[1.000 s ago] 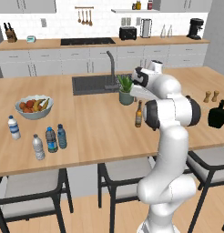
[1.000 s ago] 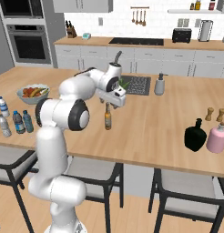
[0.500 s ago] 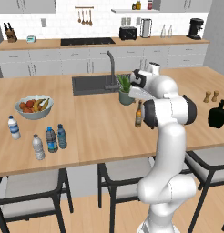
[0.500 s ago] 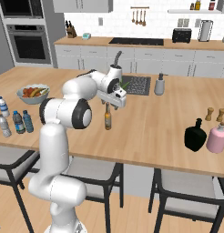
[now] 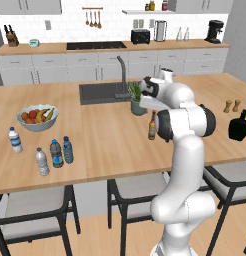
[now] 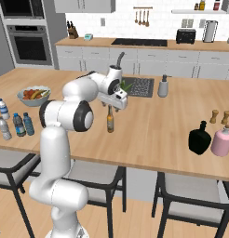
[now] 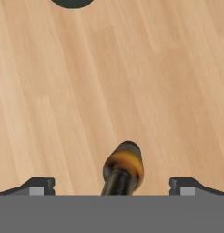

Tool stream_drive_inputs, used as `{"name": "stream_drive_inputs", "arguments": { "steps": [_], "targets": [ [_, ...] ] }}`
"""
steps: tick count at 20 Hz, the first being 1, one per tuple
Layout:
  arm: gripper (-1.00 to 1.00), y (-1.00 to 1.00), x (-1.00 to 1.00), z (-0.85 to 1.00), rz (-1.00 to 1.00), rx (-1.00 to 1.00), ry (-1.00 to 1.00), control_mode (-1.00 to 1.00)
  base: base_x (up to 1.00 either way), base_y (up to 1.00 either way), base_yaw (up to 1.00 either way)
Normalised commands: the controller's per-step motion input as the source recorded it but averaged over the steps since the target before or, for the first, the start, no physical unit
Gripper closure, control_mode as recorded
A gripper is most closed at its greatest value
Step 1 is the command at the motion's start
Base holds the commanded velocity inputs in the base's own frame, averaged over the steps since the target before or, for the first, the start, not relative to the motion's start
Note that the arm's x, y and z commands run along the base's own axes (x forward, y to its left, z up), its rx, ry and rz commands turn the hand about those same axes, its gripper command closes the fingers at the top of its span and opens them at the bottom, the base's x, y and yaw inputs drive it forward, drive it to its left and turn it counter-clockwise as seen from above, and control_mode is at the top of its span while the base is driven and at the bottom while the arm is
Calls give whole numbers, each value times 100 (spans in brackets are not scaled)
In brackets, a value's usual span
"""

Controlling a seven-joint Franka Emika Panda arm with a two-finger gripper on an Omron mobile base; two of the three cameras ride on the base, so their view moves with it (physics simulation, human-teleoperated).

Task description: Move the plastic bottles in the middle to the plastics group, and the glass bottles in the middle to the glass group.

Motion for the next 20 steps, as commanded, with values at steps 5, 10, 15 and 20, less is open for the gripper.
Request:
{"name": "stream_drive_inputs", "arguments": {
  "steps": [5,10,15,20],
  "targets": [
    [-100,2,0,-4,0,0,0,-100,0,0,0],
    [-100,0,-4,-7,0,0,0,-100,0,0,0],
    [-100,0,0,-8,0,0,0,-100,0,0,0],
    [-100,0,-1,-11,0,0,0,-100,0,0,0]
  ]
}}
